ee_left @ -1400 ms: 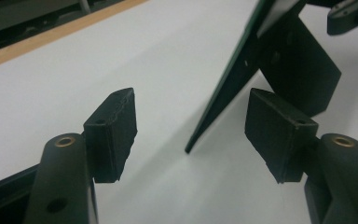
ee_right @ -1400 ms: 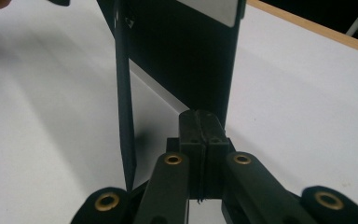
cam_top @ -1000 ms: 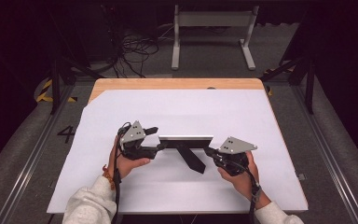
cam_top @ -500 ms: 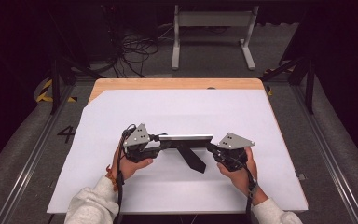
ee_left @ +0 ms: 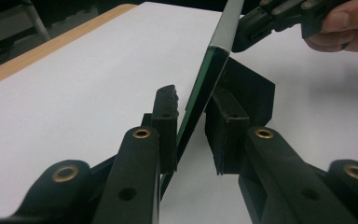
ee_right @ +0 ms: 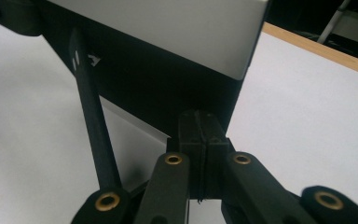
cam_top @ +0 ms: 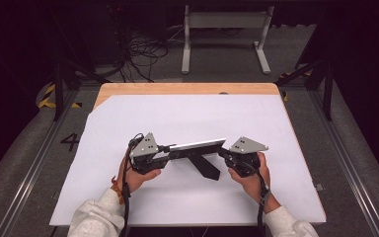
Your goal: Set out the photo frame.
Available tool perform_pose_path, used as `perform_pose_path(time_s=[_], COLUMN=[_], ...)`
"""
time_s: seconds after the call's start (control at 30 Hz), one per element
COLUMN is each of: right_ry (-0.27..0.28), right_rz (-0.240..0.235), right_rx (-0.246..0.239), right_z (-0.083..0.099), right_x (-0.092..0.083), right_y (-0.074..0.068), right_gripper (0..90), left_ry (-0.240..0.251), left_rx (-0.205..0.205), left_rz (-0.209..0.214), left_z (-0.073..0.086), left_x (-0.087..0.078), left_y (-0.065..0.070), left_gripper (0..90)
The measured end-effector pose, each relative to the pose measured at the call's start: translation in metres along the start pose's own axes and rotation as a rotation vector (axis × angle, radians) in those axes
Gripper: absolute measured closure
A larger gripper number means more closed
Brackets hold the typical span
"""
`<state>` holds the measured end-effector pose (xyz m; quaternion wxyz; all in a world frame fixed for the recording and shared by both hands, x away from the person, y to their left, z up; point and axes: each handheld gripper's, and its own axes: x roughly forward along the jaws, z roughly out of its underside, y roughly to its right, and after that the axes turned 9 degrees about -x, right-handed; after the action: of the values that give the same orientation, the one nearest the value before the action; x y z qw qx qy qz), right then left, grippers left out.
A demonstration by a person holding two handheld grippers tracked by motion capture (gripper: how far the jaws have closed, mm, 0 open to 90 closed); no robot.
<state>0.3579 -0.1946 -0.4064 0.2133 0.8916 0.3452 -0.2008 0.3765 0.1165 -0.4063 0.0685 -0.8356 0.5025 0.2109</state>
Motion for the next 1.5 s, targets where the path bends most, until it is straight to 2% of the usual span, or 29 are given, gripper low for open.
perform_pose_path(time_s=[0.47,0.67,0.8,1.07,1.3,1.5], right_ry=[0.036,0.042,0.071,0.061,0.076,0.077], right_rz=[0.007,0.005,0.006,-0.011,-0.011,-0.012], right_rx=[-0.001,0.000,0.002,-0.006,-0.034,-0.028], right_z=[-0.014,-0.017,-0.027,-0.027,-0.034,-0.038], right_x=[0.007,0.010,0.011,0.014,0.013,0.018], right_y=[-0.004,-0.003,-0.002,-0.005,-0.007,-0.007], right_gripper=[90.0,90.0,90.0,90.0,90.0,90.0], left_ry=[-0.012,-0.016,-0.021,-0.026,-0.032,-0.036], left_rx=[0.015,0.015,0.018,0.038,0.050,0.063], left_rz=[0.002,-0.003,-0.018,-0.036,-0.037,-0.028], left_z=[0.001,0.001,0.001,0.005,0.004,0.003], left_x=[-0.001,0.000,0.001,-0.010,-0.009,-0.007], left_y=[0.009,0.011,0.015,0.019,0.022,0.027], left_gripper=[80.2,79.4,78.2,76.5,78.4,79.5])
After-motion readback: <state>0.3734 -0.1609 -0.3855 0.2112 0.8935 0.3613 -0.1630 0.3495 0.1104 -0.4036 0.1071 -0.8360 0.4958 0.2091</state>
